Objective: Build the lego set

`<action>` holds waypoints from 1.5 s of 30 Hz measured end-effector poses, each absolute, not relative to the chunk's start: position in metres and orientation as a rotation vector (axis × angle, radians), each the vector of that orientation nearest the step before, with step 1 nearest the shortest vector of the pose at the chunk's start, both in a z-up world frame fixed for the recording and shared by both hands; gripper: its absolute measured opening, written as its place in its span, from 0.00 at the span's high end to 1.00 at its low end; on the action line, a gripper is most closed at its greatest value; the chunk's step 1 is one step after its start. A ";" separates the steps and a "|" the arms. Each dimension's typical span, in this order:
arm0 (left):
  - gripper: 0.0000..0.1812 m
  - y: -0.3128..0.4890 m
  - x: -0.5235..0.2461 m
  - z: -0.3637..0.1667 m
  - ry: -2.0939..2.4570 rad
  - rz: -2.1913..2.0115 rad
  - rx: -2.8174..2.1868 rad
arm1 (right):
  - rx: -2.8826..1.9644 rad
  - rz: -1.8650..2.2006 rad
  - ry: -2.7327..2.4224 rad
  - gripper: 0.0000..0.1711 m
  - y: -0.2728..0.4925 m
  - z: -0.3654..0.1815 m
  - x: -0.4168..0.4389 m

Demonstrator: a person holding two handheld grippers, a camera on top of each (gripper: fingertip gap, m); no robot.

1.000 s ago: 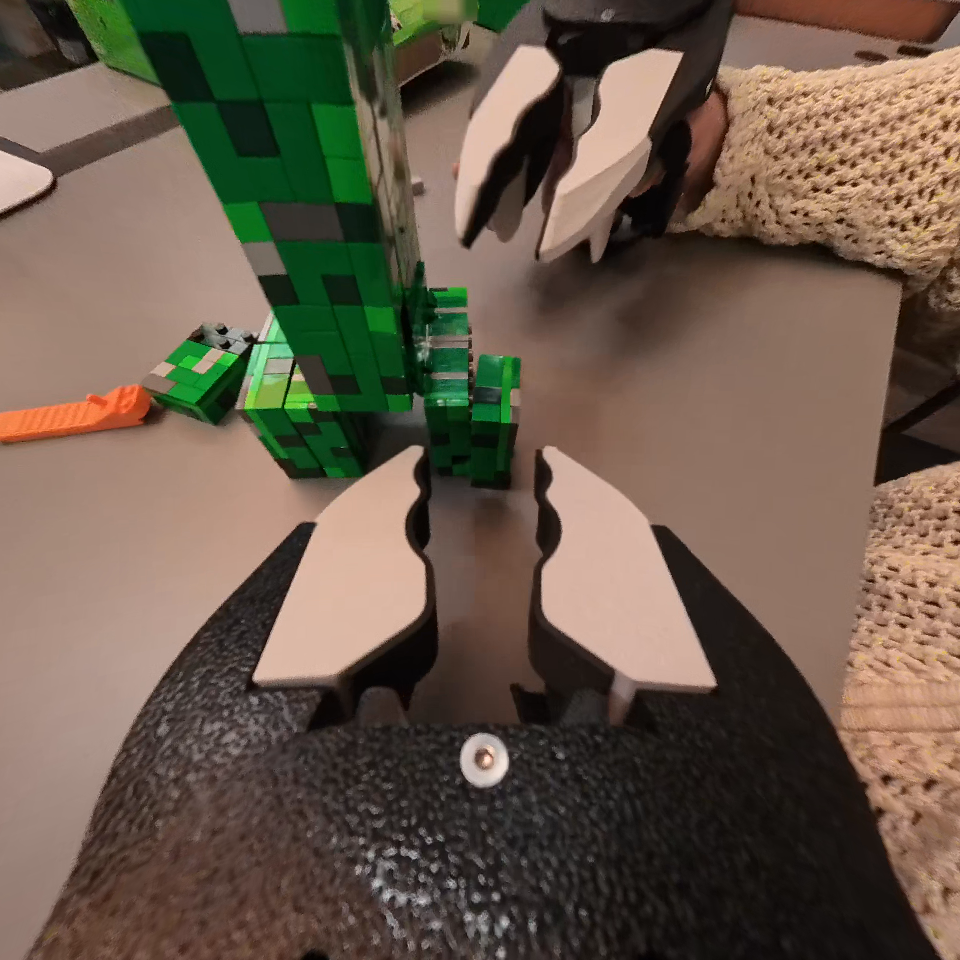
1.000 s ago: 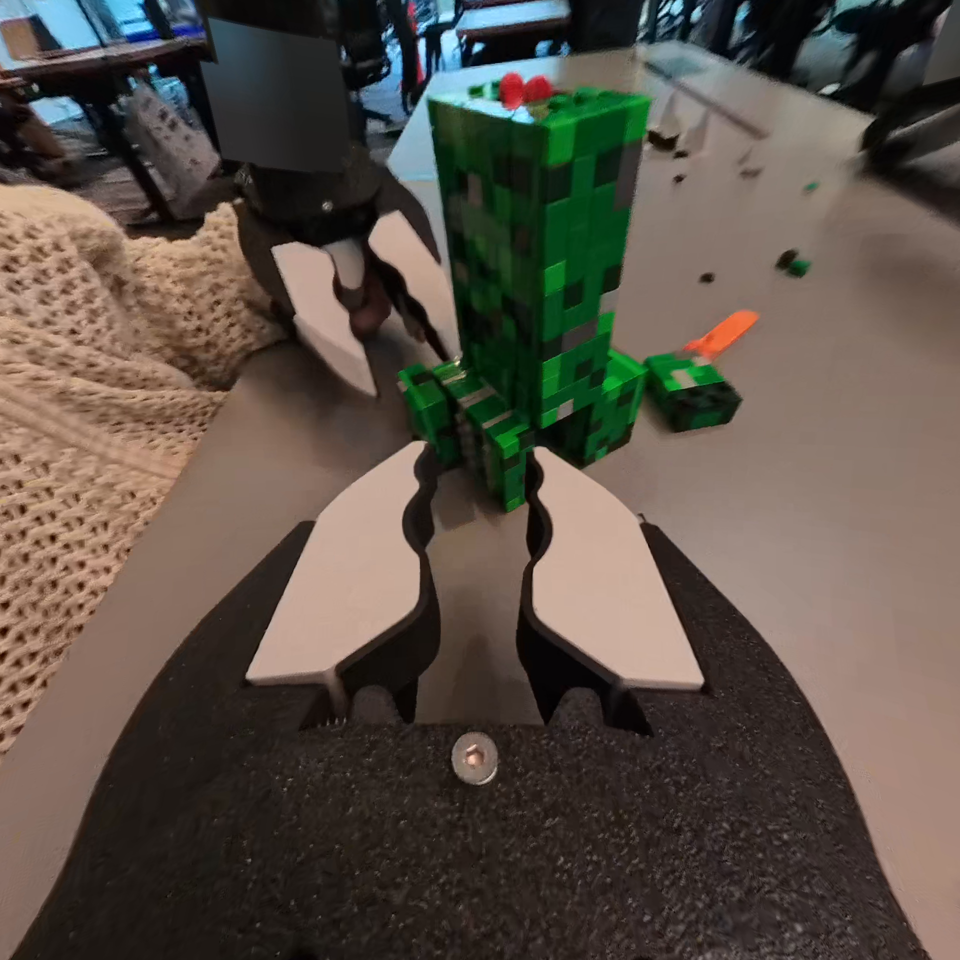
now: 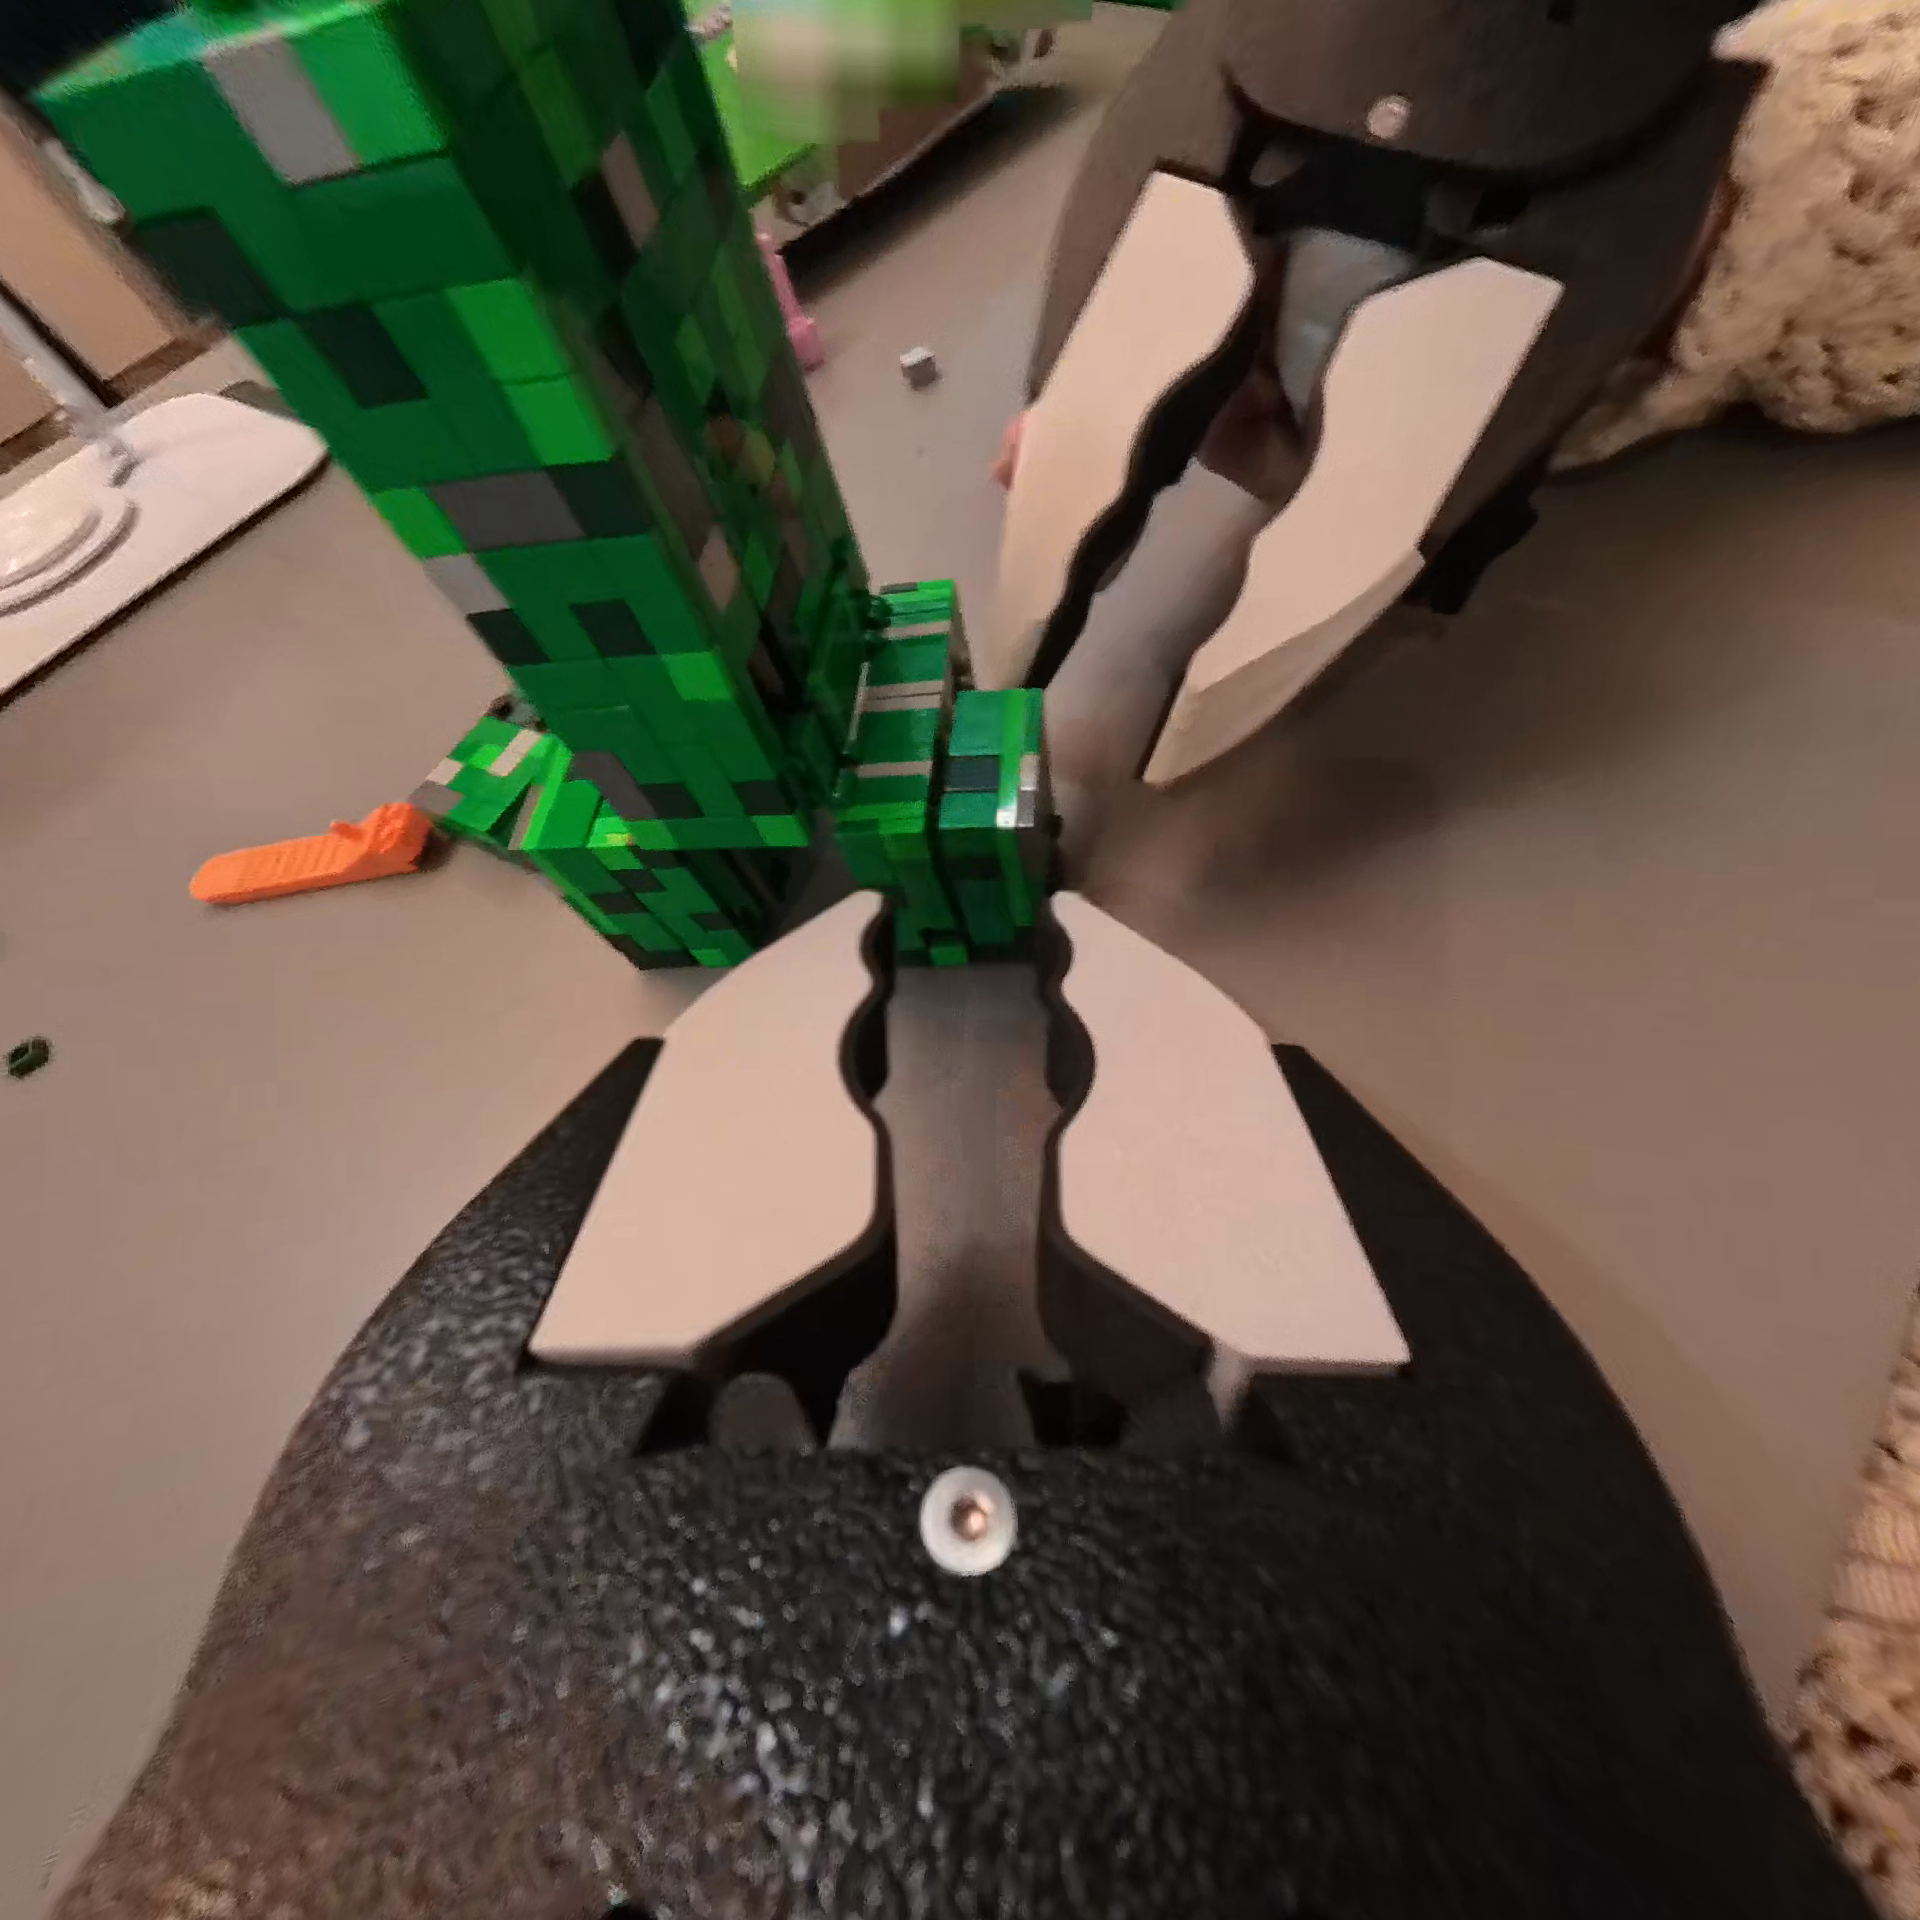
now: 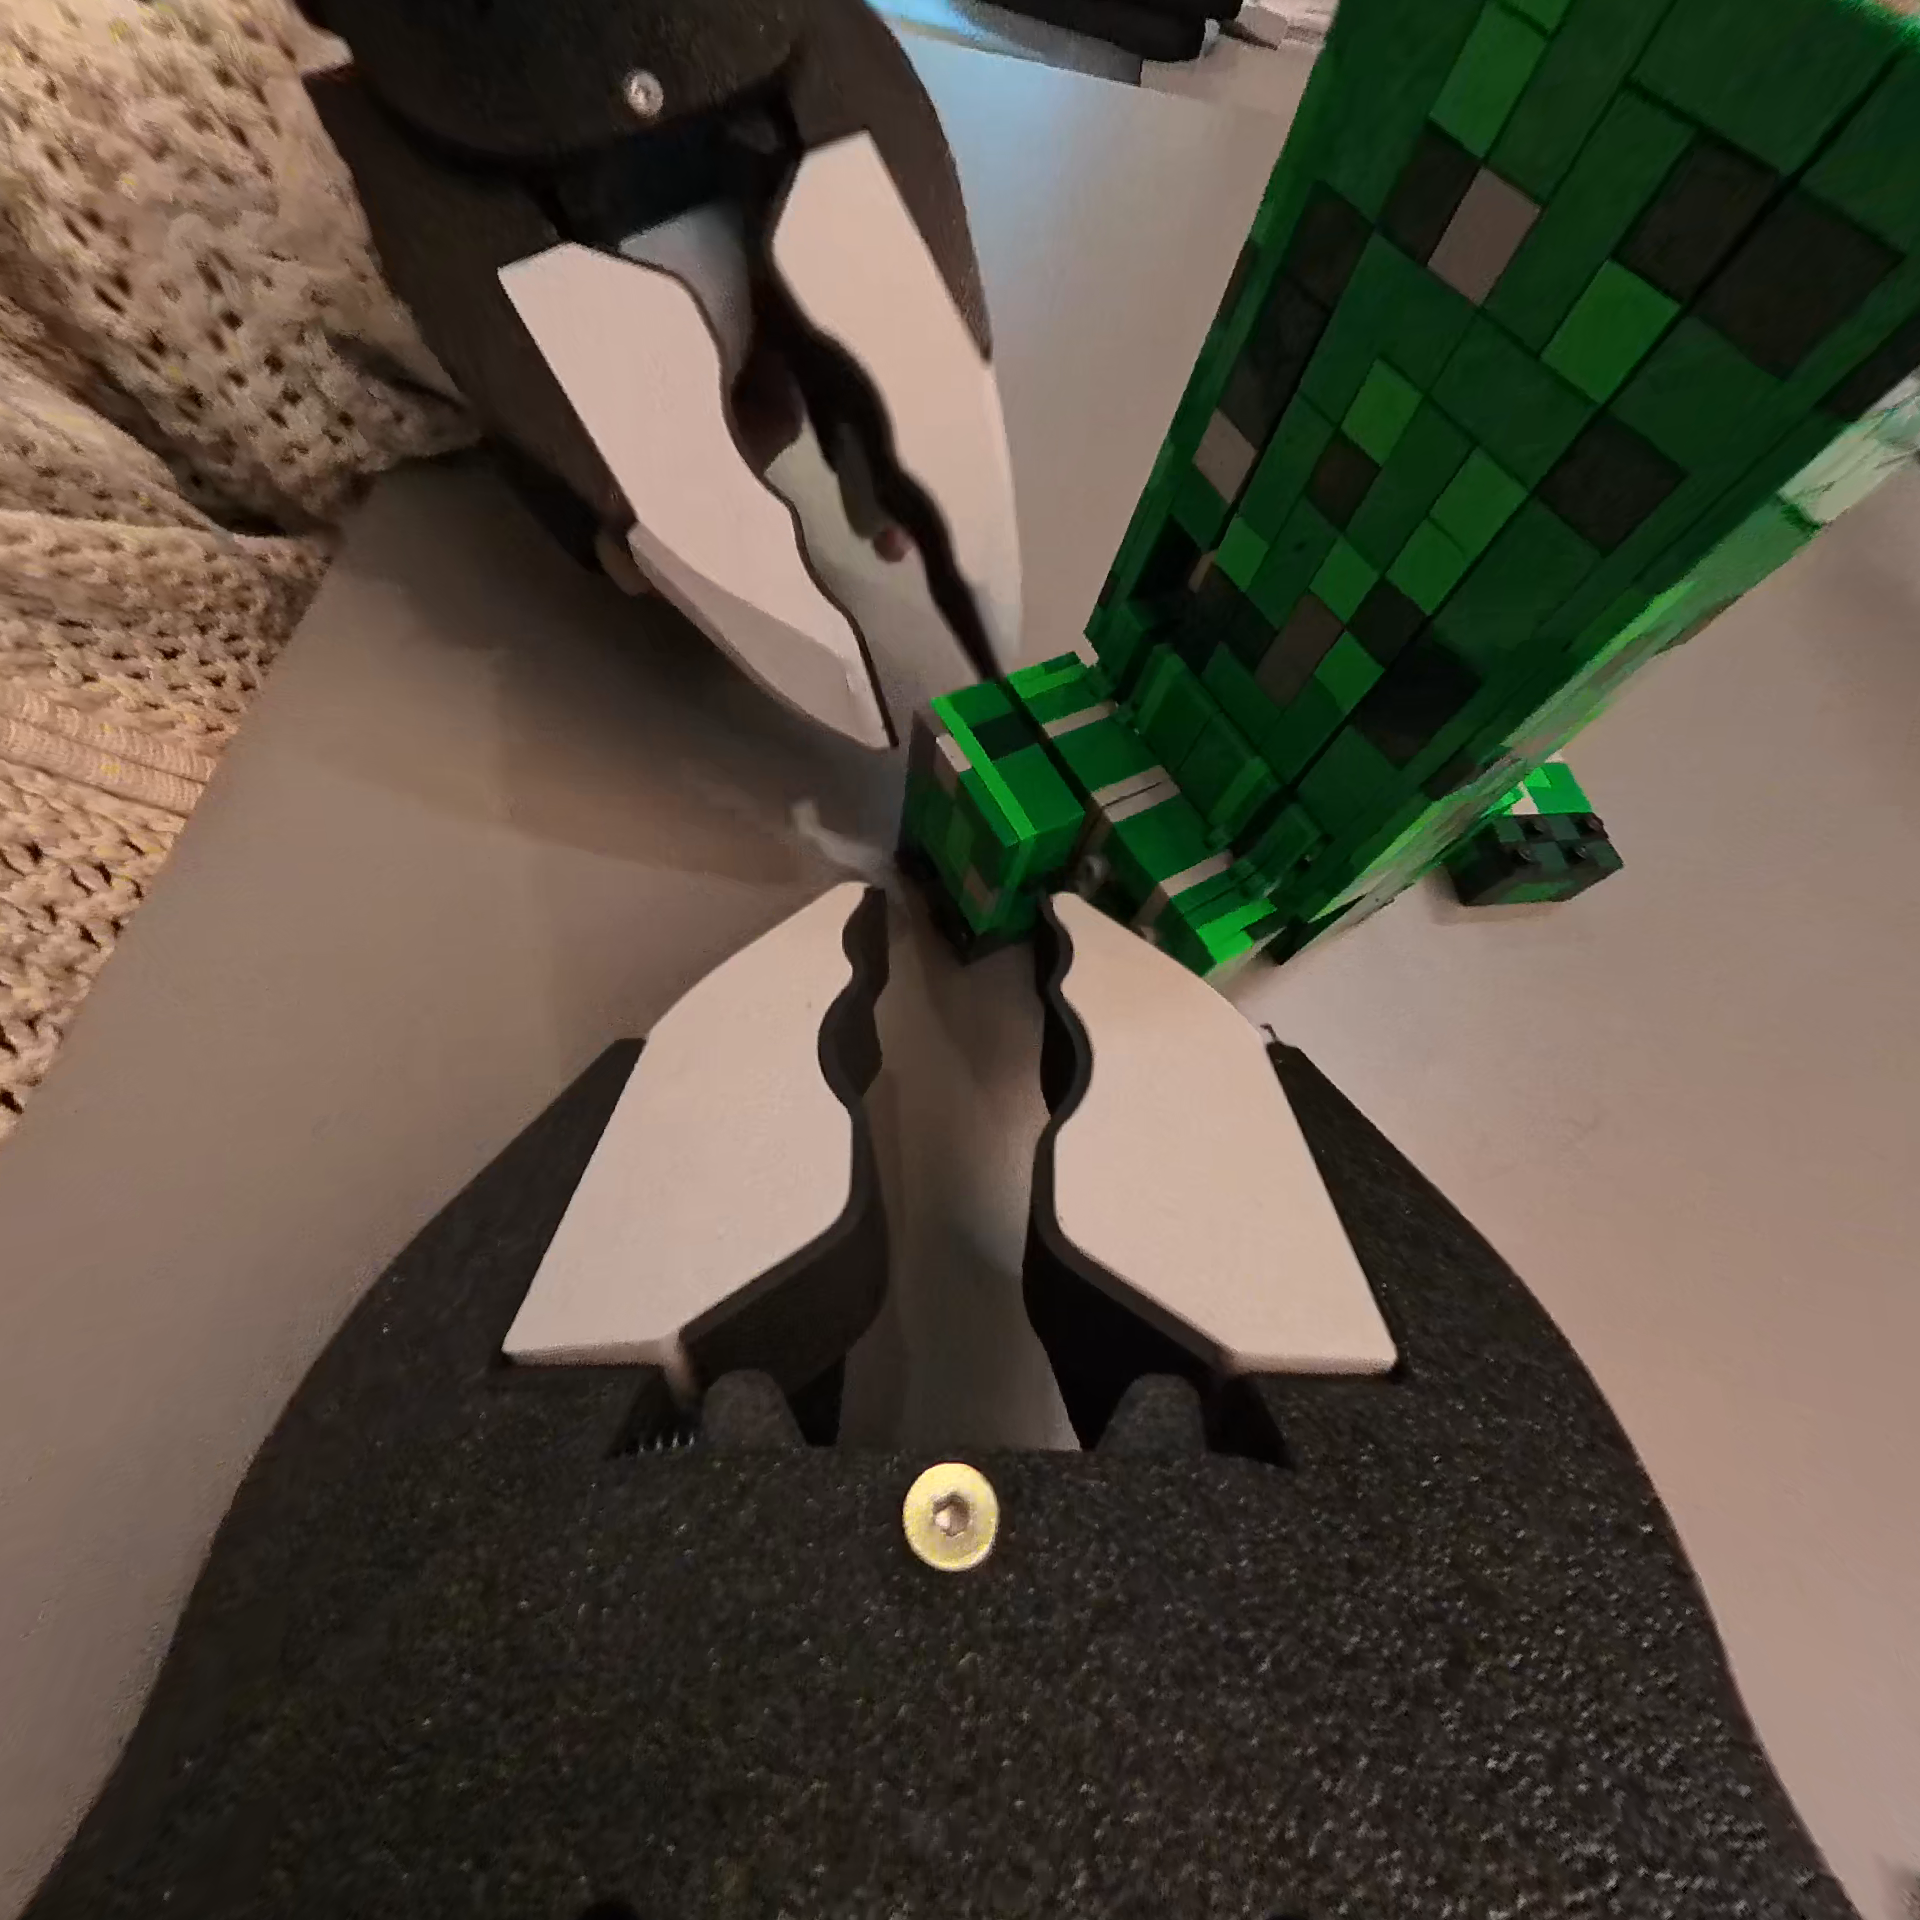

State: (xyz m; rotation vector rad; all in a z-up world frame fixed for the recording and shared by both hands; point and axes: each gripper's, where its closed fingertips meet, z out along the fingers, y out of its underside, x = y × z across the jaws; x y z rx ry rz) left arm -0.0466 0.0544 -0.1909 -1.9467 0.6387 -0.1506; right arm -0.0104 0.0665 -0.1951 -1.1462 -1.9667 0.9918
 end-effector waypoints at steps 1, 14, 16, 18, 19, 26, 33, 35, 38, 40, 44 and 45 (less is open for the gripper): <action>0.81 0.055 -0.047 -0.190 0.610 -0.159 -1.950 | -1.134 0.976 -1.972 0.85 0.068 -0.196 -0.009; 0.70 0.064 -0.043 -0.202 0.587 -0.194 -2.055 | -1.067 0.999 -1.924 0.85 0.070 -0.187 -0.008; 0.70 0.065 -0.042 -0.201 0.590 -0.192 -2.048 | -1.074 1.015 -1.910 0.85 0.071 -0.185 -0.008; 0.70 0.065 -0.042 -0.201 0.590 -0.193 -2.049 | -1.080 1.028 -1.900 0.85 0.072 -0.183 -0.008; 0.70 0.065 -0.042 -0.200 0.587 -0.195 -2.046 | -1.082 1.033 -1.896 0.86 0.073 -0.183 -0.008; 0.71 0.065 -0.041 -0.198 0.578 -0.227 -2.042 | -1.090 1.052 -1.879 0.86 0.074 -0.180 -0.008; 0.71 0.065 -0.041 -0.199 0.582 -0.227 -2.045 | -1.086 1.044 -1.884 0.85 0.074 -0.181 -0.008; 0.71 0.065 -0.041 -0.198 0.579 -0.234 -2.043 | -1.086 1.042 -1.886 0.85 0.074 -0.181 -0.008; 0.71 0.065 -0.041 -0.197 0.572 -0.249 -2.044 | -1.088 1.042 -1.885 0.85 0.074 -0.181 -0.009; 0.71 0.065 -0.041 -0.197 0.569 -0.256 -2.044 | -1.089 1.041 -1.885 0.85 0.074 -0.181 -0.009; 0.71 0.065 -0.041 -0.197 0.567 -0.262 -2.044 | -1.089 1.038 -1.885 0.85 0.074 -0.181 -0.009; 0.71 0.065 -0.041 -0.197 0.567 -0.262 -2.044 | -1.090 1.038 -1.885 0.85 0.074 -0.181 -0.009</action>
